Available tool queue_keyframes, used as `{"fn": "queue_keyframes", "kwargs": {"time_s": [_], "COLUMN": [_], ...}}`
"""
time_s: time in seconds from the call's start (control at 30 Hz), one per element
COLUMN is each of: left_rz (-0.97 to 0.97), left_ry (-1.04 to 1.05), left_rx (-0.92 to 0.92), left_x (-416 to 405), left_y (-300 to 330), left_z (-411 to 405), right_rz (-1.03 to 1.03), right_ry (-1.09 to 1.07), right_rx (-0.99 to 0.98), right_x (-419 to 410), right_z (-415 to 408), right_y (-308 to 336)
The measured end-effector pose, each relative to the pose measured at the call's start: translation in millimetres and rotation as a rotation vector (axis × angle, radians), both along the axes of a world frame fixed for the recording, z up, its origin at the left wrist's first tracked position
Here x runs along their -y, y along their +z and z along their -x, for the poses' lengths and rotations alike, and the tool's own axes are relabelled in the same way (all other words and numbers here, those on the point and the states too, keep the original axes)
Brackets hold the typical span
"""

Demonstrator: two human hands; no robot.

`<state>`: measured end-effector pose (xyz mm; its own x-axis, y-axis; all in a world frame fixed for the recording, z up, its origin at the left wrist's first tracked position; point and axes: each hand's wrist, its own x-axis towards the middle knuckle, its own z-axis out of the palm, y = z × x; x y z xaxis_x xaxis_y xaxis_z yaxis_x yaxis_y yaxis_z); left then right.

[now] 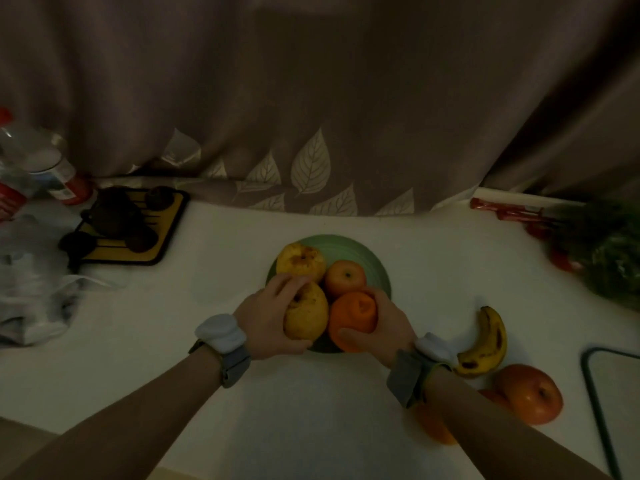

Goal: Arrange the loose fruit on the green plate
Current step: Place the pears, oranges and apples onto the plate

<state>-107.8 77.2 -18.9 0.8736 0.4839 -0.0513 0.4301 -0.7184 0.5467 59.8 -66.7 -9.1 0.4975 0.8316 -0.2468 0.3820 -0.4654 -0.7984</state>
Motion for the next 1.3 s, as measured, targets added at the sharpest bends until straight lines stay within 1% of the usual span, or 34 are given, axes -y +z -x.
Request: {"fn": "queue_keyframes", "kwargs": {"time_s": [0.1, 0.2, 0.3, 0.4, 0.47, 0.53, 0.67, 0.77, 0.87, 0.97, 1.03, 1.1, 1.17, 1.2, 1.27, 1.3], "left_rz": [-0.04, -0.062, -0.119, -0.171, -0.237, -0.285, -0.229, -0.188, -0.113, -0.04, -0.009, -0.036, -0.122, -0.149, -0.173, -0.146], "left_ry": [-0.016, -0.005, 0.01, 0.065, 0.091, 0.066, -0.024, -0.104, -0.163, -0.198, -0.184, -0.103, -0.03, -0.013, 0.006, 0.031], "left_rx": [0.012, 0.028, -0.005, -0.056, -0.039, -0.019, -0.036, -0.093, -0.155, -0.262, -0.255, -0.129, -0.014, -0.022, -0.165, -0.234], "left_x": [-2.8, -1.5, 6.3, 13.2, 12.9, 9.5, -5.9, -19.0, -33.0, -45.2, -48.0, -46.0, -42.0, -39.9, -38.4, -38.9], "left_y": [-0.9, -2.0, -9.0, -14.3, -16.7, -17.6, -14.3, -9.9, -5.1, 5.1, 16.4, 27.1, 29.7, 27.5, 13.2, 5.1], "left_z": [-0.4, 2.1, -2.8, -14.4, -17.9, -15.5, -8.3, -5.3, -3.1, -4.6, -14.0, -32.6, -53.1, -61.2, -69.6, -70.4], "right_rz": [-0.009, -0.077, -0.135, -0.125, -0.111, -0.098, -0.089, -0.069, 0.024, 0.078, 0.076, 0.069, 0.068, 0.072, 0.077, 0.079], "right_ry": [-0.018, -0.132, -0.21, -0.187, -0.152, -0.132, -0.104, -0.077, 0.049, 0.154, 0.15, 0.133, 0.108, 0.087, 0.038, 0.025], "right_rx": [-0.011, -0.038, -0.059, -0.047, -0.043, -0.054, -0.049, -0.046, 0.052, 0.116, 0.13, 0.154, 0.171, 0.169, 0.141, 0.125], "right_x": [-0.8, -5.8, -25.1, -43.2, -42.3, -32.3, -16.5, -8.1, -3.8, -6.1, -9.1, -10.7, -10.9, -10.6, -10.1, -9.4], "right_z": [-2.6, -10.6, -22.9, -28.0, -25.1, -20.9, -18.8, -16.1, -8.9, 0.2, 3.9, 8.2, 13.1, 14.9, 15.7, 15.0], "right_y": [3.4, 16.5, 33.9, 42.2, 40.6, 35.0, 21.5, 13.6, 8.5, 6.1, 3.7, 0.1, -4.1, -5.2, -7.1, -8.9]}}
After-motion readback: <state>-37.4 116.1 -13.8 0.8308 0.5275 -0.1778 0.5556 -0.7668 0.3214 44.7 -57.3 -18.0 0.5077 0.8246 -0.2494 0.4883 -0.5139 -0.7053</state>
